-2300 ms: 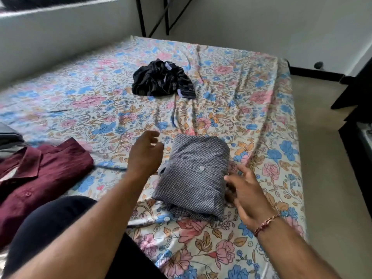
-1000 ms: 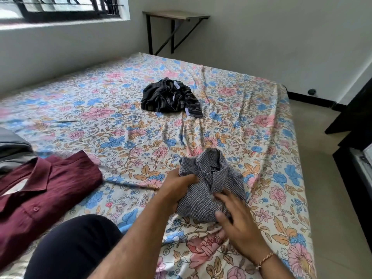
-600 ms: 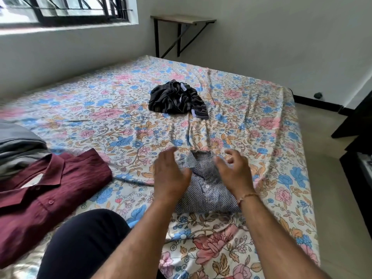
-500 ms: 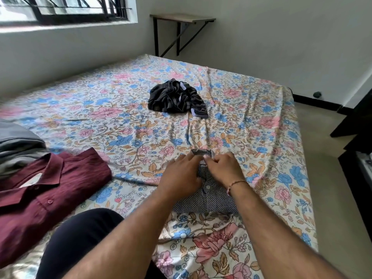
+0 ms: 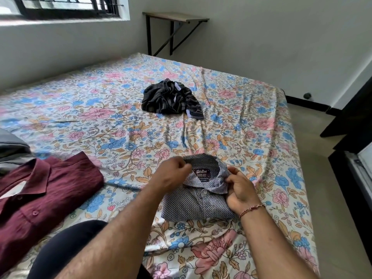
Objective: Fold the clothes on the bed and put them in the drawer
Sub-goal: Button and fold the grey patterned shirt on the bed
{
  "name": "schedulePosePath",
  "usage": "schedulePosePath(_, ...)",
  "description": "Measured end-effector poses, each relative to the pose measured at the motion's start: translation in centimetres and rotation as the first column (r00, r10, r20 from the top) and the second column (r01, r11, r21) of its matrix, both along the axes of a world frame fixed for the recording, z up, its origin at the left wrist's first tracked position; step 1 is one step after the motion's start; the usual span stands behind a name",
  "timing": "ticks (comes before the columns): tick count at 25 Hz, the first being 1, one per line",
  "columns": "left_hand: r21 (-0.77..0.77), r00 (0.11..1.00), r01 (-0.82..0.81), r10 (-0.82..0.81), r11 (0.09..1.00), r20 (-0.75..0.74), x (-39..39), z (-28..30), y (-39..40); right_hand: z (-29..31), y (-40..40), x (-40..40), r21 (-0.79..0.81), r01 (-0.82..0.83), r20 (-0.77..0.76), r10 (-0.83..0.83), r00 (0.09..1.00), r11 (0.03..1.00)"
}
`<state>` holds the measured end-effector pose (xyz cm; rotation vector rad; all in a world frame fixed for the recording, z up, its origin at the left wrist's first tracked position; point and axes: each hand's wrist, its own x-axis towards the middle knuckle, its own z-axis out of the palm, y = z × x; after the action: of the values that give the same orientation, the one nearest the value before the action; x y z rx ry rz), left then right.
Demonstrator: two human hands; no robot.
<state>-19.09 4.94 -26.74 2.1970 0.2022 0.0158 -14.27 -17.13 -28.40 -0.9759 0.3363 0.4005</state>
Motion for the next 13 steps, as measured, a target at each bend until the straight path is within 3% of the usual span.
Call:
schedulePosePath(2,0.124,0.973,-0.211,0.197,0.97,0.12,1.5,0.4,-0.5,0.3,0.2,-0.4,-0.001,-0.037,0.028,0.037,0.999,0.999)
schedulePosePath(4,0.325,0.975,-0.164,0.103,0.931,0.197,3.3,0.6,-1.0,0.3,0.4,-0.8,-0.013,-0.069,0.047,0.07,0.996,0.998)
schedulePosePath(7,0.507,0.98,0.015,-0.113,0.862,0.163,5.4,0.8,-2.7,-0.3,0.1,-1.1,-0.023,-0.069,0.058,0.07,0.996,0.997)
schedulePosePath(9,0.511,0.968,-0.025,-0.107,0.859,0.227,6.0,0.3,-3.3,-0.6,0.1,-1.3,-0.171,-0.035,0.07,0.047,0.996,0.985)
schedulePosePath(11,0.45,0.96,-0.096,-0.037,0.888,0.277,6.4,-0.4,-3.1,-0.9,0.3,-1.4,-0.421,0.011,0.111,0.039,0.993,0.907)
schedulePosePath(13,0.43,0.966,-0.131,0.017,0.893,0.257,6.7,-0.7,-2.4,-1.1,0.3,-1.7,-0.527,-0.01,0.164,0.113,0.98,0.85)
